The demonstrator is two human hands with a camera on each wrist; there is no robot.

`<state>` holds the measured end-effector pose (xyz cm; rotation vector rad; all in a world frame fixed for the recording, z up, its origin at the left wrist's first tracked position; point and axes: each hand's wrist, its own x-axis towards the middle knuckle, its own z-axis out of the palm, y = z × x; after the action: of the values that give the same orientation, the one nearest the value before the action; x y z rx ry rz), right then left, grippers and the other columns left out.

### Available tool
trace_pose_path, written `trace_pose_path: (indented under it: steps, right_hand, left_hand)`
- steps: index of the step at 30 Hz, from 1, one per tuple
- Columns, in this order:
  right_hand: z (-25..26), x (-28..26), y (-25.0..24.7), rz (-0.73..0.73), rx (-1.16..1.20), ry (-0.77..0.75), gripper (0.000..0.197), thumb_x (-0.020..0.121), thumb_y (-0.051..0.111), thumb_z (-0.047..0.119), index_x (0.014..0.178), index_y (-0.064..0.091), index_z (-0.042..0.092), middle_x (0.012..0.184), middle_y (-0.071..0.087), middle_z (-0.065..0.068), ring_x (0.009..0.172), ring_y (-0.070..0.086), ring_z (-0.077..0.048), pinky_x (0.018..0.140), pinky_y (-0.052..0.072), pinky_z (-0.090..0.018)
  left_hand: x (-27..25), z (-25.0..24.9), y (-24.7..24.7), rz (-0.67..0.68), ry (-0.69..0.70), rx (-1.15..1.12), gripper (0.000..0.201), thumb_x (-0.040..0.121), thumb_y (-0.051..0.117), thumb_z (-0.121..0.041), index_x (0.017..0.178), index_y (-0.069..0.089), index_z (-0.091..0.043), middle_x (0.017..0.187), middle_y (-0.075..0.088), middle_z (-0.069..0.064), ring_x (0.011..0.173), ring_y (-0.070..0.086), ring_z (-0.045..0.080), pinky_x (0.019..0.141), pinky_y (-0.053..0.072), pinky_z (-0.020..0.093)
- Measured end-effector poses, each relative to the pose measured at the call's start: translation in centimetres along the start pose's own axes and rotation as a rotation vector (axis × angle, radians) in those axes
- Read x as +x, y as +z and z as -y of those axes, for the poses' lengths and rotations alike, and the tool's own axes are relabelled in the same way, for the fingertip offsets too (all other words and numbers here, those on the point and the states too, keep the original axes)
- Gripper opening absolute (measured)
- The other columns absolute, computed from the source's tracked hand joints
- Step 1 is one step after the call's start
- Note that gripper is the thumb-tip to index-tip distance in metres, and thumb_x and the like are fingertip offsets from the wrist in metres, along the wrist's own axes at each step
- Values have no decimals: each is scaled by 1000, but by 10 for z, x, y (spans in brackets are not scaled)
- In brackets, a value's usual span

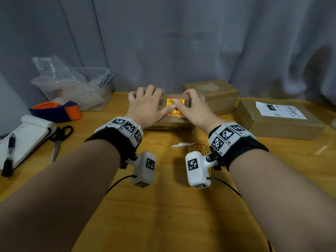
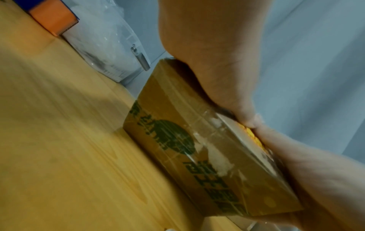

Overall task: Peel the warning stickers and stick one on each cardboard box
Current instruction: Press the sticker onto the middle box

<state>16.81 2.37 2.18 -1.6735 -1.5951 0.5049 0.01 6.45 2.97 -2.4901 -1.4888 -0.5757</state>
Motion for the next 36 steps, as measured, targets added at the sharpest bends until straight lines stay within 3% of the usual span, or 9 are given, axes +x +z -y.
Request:
trace_pose_path:
  steps: [8,11,16,20,23,25,29,32,36]
  right_hand:
    - [10,-2,-3,35,23,29,34,99,32,39,127,40,20,130,36,-12,103,45,-19,84,37,-28]
    - [10,-7,-7,83,-2,35,44,95,44,44,131,35,22,129,32,-9,104,41,-18,89,34,-27]
    - [10,-11,-15,199,-96,-2,87,70,78,41,136,25,23,131,27,-6,109,37,-13,94,30,-24]
    - [9,-9,-8,230,-57,-63,70,81,71,29,137,30,21,138,29,-7,117,42,-16,102,33,-26]
    - [9,-4,-3,200,33,-76,45,94,53,20,137,40,21,139,43,-6,125,45,-20,106,42,-40]
    - [8,0,-1,221,45,-63,43,95,49,16,137,43,20,139,47,-5,127,45,-21,104,44,-44]
    - [4,8,5,215,24,-54,48,94,49,6,140,42,16,146,41,-7,134,39,-21,112,35,-36]
    - [0,8,4,267,65,-7,45,93,49,4,137,46,12,140,48,-7,130,45,-20,108,36,-28]
    - [-10,8,-5,257,-14,14,36,94,50,7,130,52,9,132,54,-11,124,50,-19,100,37,-23]
  left_hand:
    - [7,-11,-3,-23,-133,-146,39,96,27,-50,110,51,-22,122,49,4,117,39,32,99,22,47]
    - [6,-10,-6,29,-150,-178,46,95,26,-53,118,50,-22,127,46,7,121,37,32,103,20,48]
    - [-10,10,-11,189,190,11,104,66,57,-74,145,20,-18,139,36,6,133,31,26,114,7,45]
    - [-11,14,-15,123,311,132,100,61,72,-54,141,26,-13,132,43,6,118,44,27,99,34,41]
    - [-7,25,-13,164,246,283,103,60,78,-52,139,24,-14,133,42,6,119,44,28,98,37,42]
    - [-4,28,-8,198,212,349,108,58,79,-53,140,20,-14,138,40,5,123,42,28,100,36,43]
    - [10,23,6,235,159,296,90,68,73,-52,138,26,-19,138,42,5,122,43,31,96,40,48]
    - [23,28,16,323,65,220,64,83,61,-46,137,35,-23,135,43,7,120,43,34,93,44,49]
    - [36,31,24,360,-52,212,61,88,58,-39,141,32,-22,138,41,9,121,45,33,90,46,47]
